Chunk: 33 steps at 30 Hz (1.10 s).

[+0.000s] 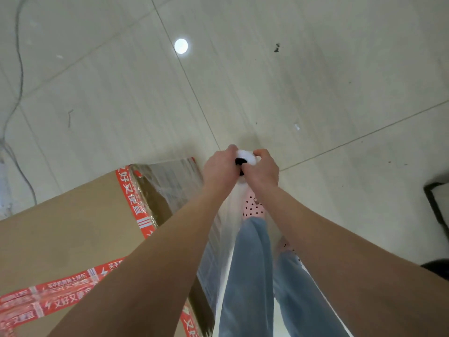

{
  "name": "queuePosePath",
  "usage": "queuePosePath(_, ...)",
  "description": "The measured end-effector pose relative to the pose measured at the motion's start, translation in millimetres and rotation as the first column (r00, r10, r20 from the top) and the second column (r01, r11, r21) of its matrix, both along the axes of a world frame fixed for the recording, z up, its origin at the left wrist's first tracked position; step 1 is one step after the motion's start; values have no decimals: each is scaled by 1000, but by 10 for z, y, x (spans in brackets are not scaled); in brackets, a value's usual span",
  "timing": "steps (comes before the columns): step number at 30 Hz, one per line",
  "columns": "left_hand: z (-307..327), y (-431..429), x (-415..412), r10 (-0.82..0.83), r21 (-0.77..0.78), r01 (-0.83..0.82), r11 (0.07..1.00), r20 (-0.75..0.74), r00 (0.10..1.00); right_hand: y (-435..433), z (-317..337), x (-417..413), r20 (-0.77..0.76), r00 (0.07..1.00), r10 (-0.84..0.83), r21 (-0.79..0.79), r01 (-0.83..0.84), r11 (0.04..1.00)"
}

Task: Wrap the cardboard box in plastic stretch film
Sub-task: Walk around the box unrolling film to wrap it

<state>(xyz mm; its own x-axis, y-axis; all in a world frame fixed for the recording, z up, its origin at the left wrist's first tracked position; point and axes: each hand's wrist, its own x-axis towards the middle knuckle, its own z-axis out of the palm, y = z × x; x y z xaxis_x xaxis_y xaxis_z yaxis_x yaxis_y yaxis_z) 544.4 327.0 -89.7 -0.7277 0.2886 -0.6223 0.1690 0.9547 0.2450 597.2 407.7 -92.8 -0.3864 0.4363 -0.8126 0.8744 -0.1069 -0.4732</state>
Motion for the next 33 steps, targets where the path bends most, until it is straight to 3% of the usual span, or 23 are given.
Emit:
queuePosePath(3,18,66,-189,-266,-19,266,964,-78,961,31,7,-109,36,994,101,42,-103,994)
queuePosePath(6,28,99,-345,-281,-25,280,960,-58,958,65,47,-213,49,987,155,85,-159,984)
queuePosePath(12,22,-40,-589,116,24,-115,993,-25,993,8,98,-524,-15,992,125,127,-122,984)
queuePosePath(16,31,-261,-810,387,-17,-387,922,26,922,-168,103,-844,73,997,21,-110,-13,994)
queuePosePath(20,50,-408,-950,564,-36,-568,822,188,804,-284,93,-1136,9,997,80,-122,-78,989)
queuePosePath(22,71,-399,-1026,488,-61,-487,871,204,849,-259,67,-1222,23,990,139,-100,-136,986)
queuePosePath(25,108,-268,-1155,126,-63,-120,991,106,986,-213,49,-1266,58,972,229,-92,-223,970)
queuePosePath(28,121,-150,-1280,-175,-121,184,975,79,981,-187,26,-1286,66,952,300,-89,-293,952)
queuePosePath(33,182,-83,-1437,-76,-142,98,985,153,985,-102,-16,-1371,61,912,406,-81,-401,912)
